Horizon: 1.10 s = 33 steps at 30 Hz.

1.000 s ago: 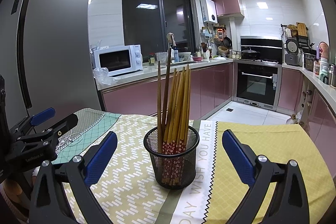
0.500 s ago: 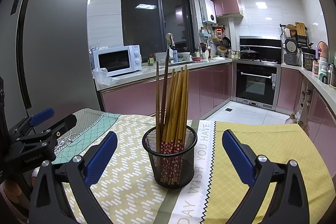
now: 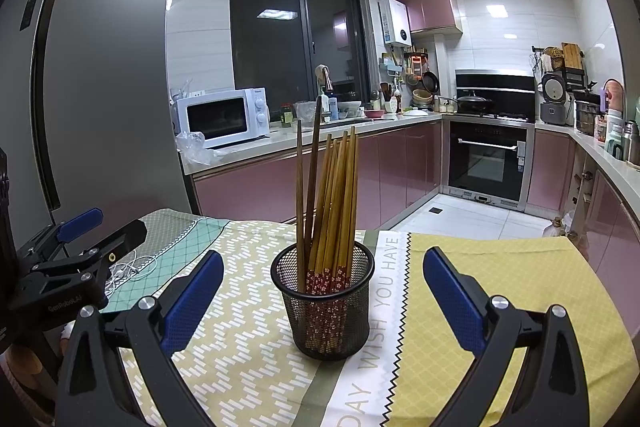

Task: Organize utensils

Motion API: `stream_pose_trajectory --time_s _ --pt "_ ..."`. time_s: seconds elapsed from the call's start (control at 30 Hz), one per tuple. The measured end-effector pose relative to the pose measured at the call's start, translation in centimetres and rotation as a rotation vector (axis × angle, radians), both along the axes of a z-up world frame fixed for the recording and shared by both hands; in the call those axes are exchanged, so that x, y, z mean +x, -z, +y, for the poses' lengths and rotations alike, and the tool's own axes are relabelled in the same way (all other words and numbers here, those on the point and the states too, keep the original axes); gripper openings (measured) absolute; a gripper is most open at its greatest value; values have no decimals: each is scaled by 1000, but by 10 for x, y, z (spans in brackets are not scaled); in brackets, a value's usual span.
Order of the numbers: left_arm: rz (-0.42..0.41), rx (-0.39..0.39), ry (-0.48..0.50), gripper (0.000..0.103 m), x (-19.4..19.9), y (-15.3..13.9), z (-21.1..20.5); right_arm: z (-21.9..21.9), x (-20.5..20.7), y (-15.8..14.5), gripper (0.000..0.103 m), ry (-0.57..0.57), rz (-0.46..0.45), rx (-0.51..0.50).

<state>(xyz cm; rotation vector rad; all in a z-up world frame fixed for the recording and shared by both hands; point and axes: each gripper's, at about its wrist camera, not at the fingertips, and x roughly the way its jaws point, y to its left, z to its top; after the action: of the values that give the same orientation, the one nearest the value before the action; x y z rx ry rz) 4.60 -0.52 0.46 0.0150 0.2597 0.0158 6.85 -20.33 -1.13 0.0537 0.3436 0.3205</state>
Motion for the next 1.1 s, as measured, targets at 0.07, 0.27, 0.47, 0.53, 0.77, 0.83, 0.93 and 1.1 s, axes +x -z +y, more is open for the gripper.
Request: stream_pose_trajectory --time_s 0.07,0.27,0.47,0.53,0.77,0.83,0.93,1.1 --pt "1 2 0 97 1 0 1 0 0 0 97 3 -3 -1" --pt "2 1 -1 97 2 1 2 0 0 -1 97 3 -3 -2" --pt "2 4 -2 97 2 1 2 0 0 -2 97 2 -1 0" --pt "3 5 -4 97 2 1 2 0 1 -1 97 1 2 0" --pt "3 6 -1 97 3 2 2 0 1 -2 97 1 2 2" --pt "3 3 -1 97 3 2 3 0 0 -2 97 0 2 1" --pt "2 5 -4 97 3 2 3 1 1 -3 97 -1 0 1" --pt "1 -6 -6 97 4 3 6 1 1 -3 97 -1 3 2"
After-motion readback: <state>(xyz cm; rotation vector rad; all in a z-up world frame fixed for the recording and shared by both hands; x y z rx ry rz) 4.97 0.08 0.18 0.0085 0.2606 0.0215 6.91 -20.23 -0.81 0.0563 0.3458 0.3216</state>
